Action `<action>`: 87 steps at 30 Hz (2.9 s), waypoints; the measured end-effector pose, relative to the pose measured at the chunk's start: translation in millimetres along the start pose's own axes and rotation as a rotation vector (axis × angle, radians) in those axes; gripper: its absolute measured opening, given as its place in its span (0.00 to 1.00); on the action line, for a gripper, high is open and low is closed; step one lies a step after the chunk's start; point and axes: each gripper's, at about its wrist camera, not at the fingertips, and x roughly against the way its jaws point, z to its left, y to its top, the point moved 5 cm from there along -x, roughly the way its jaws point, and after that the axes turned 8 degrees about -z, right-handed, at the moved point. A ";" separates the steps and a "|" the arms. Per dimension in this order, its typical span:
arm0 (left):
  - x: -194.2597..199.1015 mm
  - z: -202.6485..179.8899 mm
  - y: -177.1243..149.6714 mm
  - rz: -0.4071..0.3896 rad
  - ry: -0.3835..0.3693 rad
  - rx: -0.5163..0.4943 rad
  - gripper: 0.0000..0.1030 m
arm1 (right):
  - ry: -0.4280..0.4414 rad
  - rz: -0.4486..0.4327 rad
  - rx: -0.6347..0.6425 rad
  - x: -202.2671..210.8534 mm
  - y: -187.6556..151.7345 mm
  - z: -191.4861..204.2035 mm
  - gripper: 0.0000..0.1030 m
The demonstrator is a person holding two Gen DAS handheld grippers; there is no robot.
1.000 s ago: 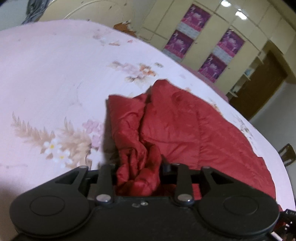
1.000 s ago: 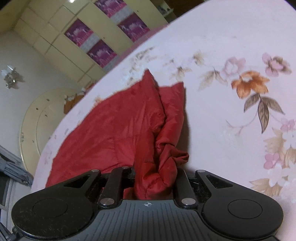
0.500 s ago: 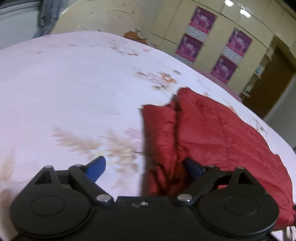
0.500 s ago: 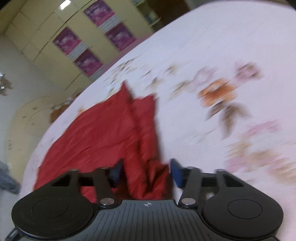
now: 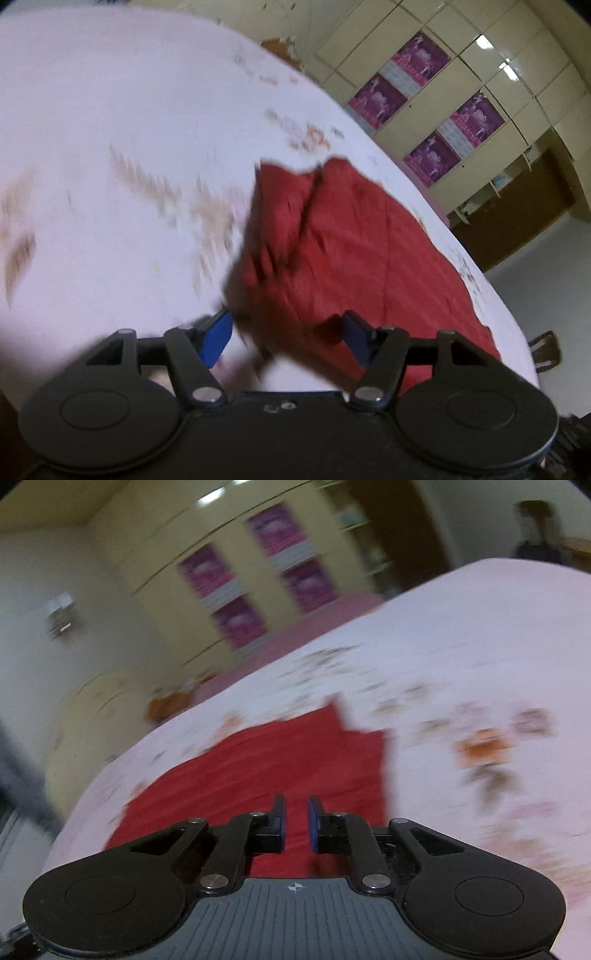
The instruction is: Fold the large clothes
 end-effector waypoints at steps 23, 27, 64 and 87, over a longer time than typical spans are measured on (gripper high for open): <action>-59.4 -32.3 33.8 -0.090 -0.183 -0.067 0.22 | -0.011 0.282 0.226 -166.4 -83.5 95.0 0.09; -50.4 -53.7 40.2 -0.114 -0.188 -0.166 0.22 | -0.029 0.290 0.219 -168.3 -80.7 94.9 0.09; -22.8 -281.7 -56.2 -0.159 -0.317 -0.694 0.22 | -0.106 0.219 0.009 -63.2 1.2 -69.3 0.09; -48.7 -256.1 -61.3 0.077 -0.471 -0.531 0.54 | 0.016 0.048 -0.171 -17.3 55.8 -126.6 0.64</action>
